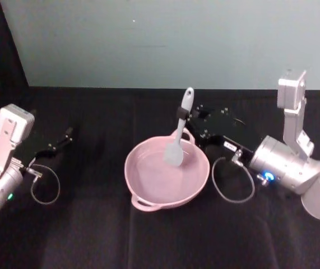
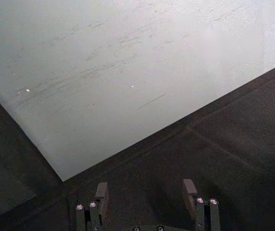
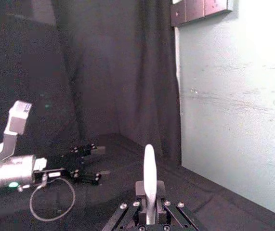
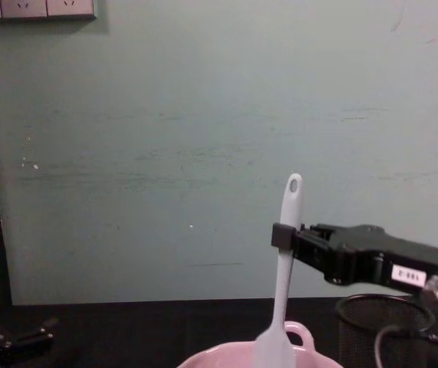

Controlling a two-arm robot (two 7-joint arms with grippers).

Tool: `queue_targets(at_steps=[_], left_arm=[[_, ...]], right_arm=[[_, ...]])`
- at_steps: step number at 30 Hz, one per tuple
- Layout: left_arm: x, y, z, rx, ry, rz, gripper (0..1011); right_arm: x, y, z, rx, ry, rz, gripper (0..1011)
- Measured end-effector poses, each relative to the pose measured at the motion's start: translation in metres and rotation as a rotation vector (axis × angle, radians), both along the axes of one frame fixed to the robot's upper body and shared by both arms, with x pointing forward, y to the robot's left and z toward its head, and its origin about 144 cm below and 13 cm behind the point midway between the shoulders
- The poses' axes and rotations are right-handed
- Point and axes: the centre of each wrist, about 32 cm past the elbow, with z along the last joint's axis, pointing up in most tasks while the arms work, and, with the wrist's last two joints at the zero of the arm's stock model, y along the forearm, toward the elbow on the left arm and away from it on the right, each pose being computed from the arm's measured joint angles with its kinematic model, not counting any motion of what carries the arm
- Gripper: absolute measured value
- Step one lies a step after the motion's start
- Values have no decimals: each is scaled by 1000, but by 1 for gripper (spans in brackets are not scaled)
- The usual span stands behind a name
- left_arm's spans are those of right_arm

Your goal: Use the one hand to pick up the spoon and stir the clear water in the bowl.

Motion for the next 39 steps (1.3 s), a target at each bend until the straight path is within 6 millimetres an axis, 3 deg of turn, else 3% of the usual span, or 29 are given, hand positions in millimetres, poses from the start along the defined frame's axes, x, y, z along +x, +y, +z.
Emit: queue_targets(at_steps=[12, 21, 32, 39], left_arm=[[0, 0, 0, 0, 0, 0, 1011], [0, 0, 0, 0, 0, 0, 1011], [0, 0, 0, 0, 0, 0, 1011], [0, 0, 0, 0, 0, 0, 1011]], right_arm=[[-12, -1, -16, -8, 6, 93, 118], [-16, 17, -19, 2, 19, 154, 117], [7, 48, -34, -15, -54, 46, 117], [21, 41, -40, -19, -88, -62, 117]])
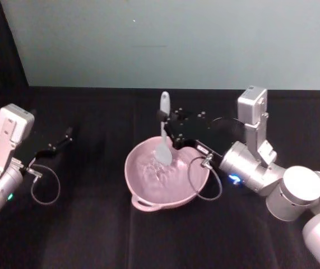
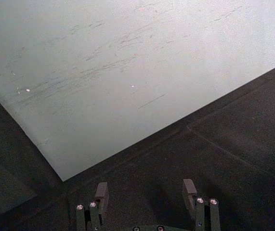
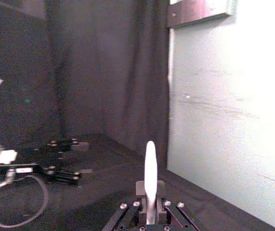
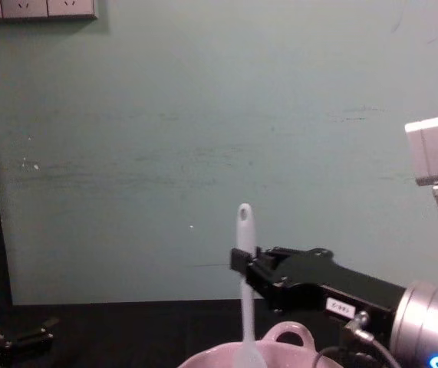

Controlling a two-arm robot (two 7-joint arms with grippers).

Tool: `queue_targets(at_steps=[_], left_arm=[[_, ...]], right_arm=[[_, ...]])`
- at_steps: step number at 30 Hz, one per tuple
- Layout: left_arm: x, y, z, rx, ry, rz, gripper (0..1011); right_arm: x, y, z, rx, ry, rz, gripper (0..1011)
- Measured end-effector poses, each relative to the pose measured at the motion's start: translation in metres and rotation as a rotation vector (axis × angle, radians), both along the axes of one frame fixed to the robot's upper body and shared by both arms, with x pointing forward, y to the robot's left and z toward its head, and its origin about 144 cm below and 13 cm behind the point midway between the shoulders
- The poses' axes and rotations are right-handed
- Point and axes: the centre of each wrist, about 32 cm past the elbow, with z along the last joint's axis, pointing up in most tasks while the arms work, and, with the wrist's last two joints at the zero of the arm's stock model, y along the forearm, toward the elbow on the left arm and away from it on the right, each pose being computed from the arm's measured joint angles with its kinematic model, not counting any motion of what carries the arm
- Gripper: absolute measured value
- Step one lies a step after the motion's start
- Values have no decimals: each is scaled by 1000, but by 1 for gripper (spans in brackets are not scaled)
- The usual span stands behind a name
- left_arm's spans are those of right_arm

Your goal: Use the one hand to pick up the spoon and stir the clear water in the bowl.

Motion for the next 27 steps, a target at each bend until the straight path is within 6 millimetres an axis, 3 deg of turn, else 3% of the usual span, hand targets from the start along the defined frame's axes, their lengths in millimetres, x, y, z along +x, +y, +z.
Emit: queue_targets(at_steps=[5, 9, 15, 22, 27], left_arm=[[0, 0, 0, 0, 0, 0, 1011], [0, 0, 0, 0, 0, 0, 1011], [0, 0, 0, 0, 0, 0, 1011], [0, 0, 0, 0, 0, 0, 1011], [0, 0, 0, 0, 0, 0, 1011]], right_arm=[[-2, -17, 2, -8, -5, -32, 117], [-15, -35, 8, -15, 11, -19, 117], [-35, -45, 15, 0, 96, 52, 117], [-43, -33, 16, 36, 170, 131, 117], [-36, -10, 15, 59, 176, 166, 117]])
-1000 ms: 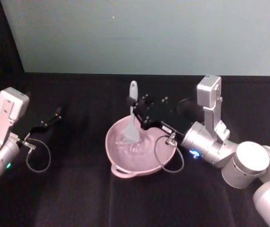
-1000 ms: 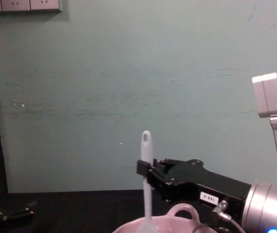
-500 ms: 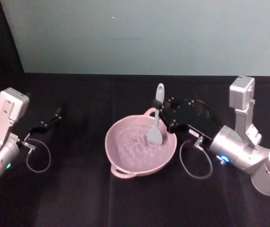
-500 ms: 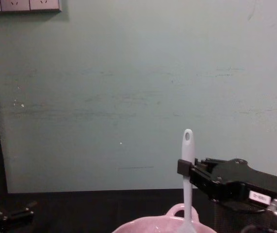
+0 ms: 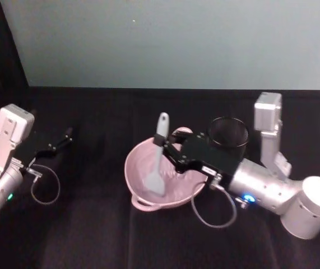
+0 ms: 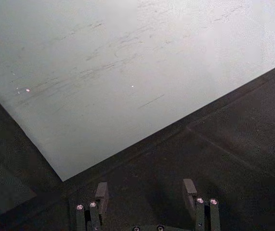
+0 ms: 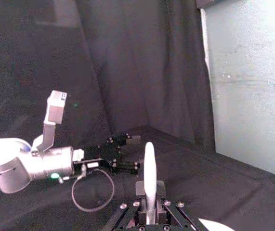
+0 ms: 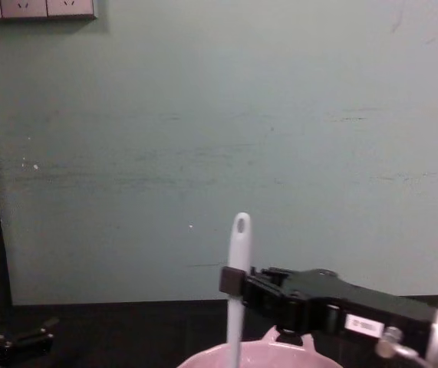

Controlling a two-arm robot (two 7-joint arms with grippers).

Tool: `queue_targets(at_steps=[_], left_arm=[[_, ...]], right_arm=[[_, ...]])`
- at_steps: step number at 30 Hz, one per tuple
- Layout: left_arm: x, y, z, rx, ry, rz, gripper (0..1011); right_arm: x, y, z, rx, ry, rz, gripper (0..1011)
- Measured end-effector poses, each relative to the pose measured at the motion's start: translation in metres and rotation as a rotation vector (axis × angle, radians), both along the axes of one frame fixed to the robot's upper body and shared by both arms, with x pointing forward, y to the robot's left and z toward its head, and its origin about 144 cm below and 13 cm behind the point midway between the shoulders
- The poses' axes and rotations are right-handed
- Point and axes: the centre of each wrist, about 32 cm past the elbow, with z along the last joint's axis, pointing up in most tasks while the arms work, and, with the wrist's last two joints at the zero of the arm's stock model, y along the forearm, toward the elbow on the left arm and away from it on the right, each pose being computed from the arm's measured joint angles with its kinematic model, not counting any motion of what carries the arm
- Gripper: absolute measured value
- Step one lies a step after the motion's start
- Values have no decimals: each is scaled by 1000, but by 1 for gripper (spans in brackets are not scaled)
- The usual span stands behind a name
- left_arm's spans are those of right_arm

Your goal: Use the one hand to pick up the spoon and stir the clear water in the bowl.

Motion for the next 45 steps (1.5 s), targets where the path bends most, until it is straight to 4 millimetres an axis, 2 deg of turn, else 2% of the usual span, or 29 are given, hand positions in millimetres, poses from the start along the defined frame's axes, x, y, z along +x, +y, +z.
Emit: queue_targets(at_steps=[9, 13, 18, 23, 27, 31, 38, 45], left_arm=[[0, 0, 0, 0, 0, 0, 1011], [0, 0, 0, 0, 0, 0, 1011], [0, 0, 0, 0, 0, 0, 1011], [0, 0, 0, 0, 0, 0, 1011], [0, 0, 0, 0, 0, 0, 1011], [0, 0, 0, 0, 0, 0, 1011], [0, 0, 0, 0, 0, 0, 1011], [0, 0, 0, 0, 0, 0, 1011]], right_arm=[[25, 23, -9, -2, -83, -87, 117], [34, 22, -11, -9, -126, -152, 117], [40, 9, -9, -29, -160, -217, 117], [37, -6, -4, -49, -164, -240, 117], [25, -20, 2, -60, -155, -221, 117], [11, -24, 6, -58, -128, -168, 117], [-2, -12, 6, -38, -69, -62, 117], [5, 6, 1, -17, -44, -30, 117]])
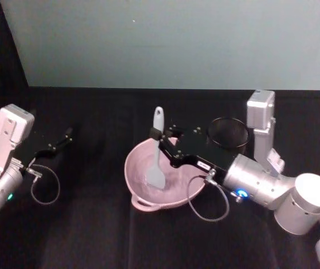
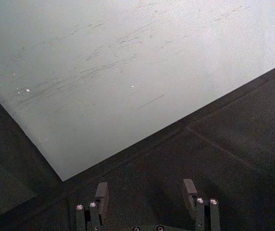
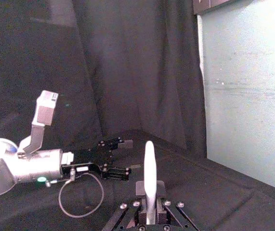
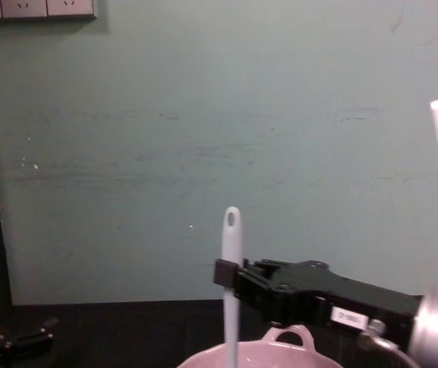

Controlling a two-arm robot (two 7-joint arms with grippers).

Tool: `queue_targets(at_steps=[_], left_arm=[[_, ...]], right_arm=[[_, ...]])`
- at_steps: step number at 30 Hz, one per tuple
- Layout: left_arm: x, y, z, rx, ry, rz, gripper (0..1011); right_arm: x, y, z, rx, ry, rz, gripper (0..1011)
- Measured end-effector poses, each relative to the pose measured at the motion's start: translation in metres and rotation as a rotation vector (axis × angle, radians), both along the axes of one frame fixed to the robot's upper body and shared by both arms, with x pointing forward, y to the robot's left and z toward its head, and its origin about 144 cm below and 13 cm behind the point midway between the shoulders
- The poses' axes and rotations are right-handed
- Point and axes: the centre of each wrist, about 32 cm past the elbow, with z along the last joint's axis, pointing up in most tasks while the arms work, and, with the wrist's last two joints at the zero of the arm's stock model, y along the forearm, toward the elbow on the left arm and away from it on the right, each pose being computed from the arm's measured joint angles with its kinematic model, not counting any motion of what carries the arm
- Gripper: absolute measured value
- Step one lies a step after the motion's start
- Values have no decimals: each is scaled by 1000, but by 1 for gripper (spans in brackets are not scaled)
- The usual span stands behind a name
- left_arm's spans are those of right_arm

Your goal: Use the one hand to pick up the spoon and stir the clear water in the bowl.

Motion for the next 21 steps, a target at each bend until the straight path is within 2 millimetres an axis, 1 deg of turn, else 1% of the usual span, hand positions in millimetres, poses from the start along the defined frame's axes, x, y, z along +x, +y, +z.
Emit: queue_targets(at_steps=[1, 6, 10, 16, 19, 21], left_arm=[[0, 0, 0, 0, 0, 0, 1011], [0, 0, 0, 0, 0, 0, 1011], [0, 0, 0, 0, 0, 0, 1011], [0, 0, 0, 0, 0, 0, 1011], [0, 0, 0, 0, 0, 0, 1011], [0, 0, 0, 0, 0, 0, 1011]], right_arm=[[4, 5, -1, 6, 1, 1, 117], [18, 17, -6, 20, -30, -45, 117], [28, 19, -9, 14, -70, -100, 117], [38, 11, -9, -7, -125, -184, 117], [39, 0, -7, -22, -138, -213, 117], [36, -9, -4, -31, -139, -222, 117]])
